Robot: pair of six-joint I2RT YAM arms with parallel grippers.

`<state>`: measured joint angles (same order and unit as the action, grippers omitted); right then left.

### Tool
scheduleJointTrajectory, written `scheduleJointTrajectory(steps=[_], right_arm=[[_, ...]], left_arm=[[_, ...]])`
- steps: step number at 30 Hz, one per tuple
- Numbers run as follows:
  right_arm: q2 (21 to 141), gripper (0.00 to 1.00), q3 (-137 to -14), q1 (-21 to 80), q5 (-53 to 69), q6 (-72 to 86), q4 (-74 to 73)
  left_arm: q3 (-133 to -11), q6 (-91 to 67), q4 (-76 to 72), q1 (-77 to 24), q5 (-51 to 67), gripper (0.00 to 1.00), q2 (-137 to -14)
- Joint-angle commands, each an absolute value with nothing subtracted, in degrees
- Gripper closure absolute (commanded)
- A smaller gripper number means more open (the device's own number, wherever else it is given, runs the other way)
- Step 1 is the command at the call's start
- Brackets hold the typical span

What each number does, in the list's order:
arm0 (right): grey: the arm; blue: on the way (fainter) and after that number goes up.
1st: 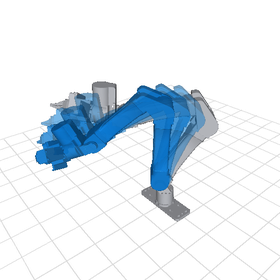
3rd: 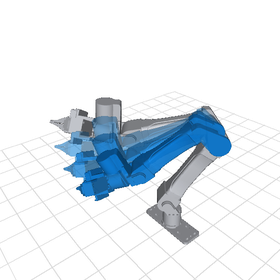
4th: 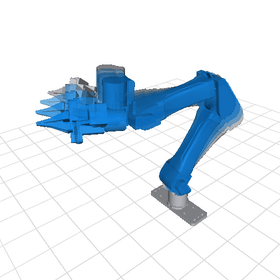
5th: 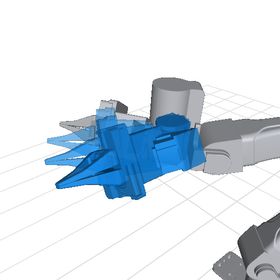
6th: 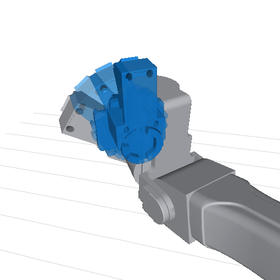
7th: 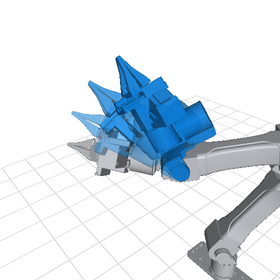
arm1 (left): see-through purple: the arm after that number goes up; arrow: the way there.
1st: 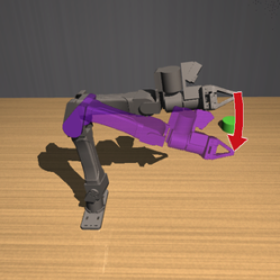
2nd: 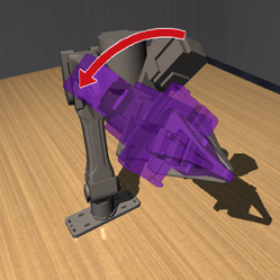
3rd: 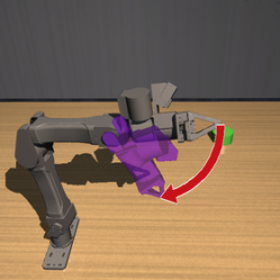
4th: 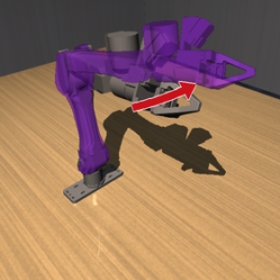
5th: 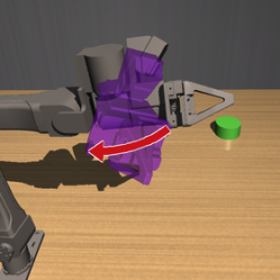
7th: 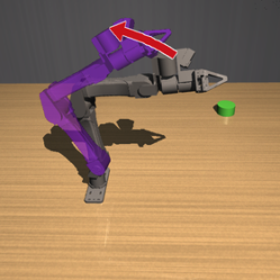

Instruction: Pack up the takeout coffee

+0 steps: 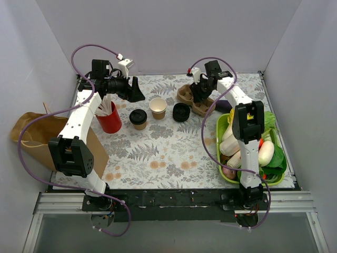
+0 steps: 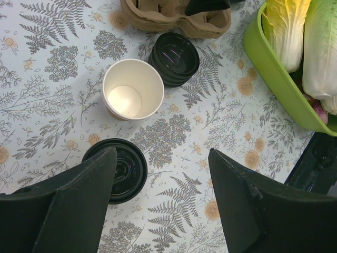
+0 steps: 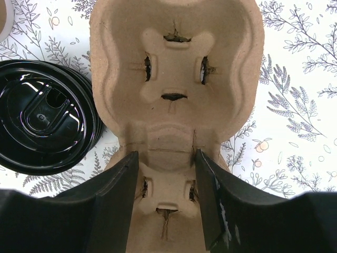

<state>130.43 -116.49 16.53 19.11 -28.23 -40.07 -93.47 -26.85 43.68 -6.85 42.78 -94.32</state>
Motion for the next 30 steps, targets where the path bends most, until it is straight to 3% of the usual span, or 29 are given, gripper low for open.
scheduleJointTrajectory(steps=[1, 14, 30], right_arm=[[130.3, 0.47, -118.2, 16.8, 18.3, -27.9, -39.4], [128.2, 0.69, -118.3, 16.5, 17.9, -28.3, -39.7], [117.2, 0.73, -114.9, 16.4, 21.6, -26.1, -38.1]], left_arm=[[-94.8, -26.5, 43.2, -6.7, 43.0, 0.3, -93.3], [-94.3, -26.5, 42.6, -6.7, 43.2, 0.29, -93.6], [-94.6, -28.1, 40.8, -6.7, 45.3, 0.29, -94.9]])
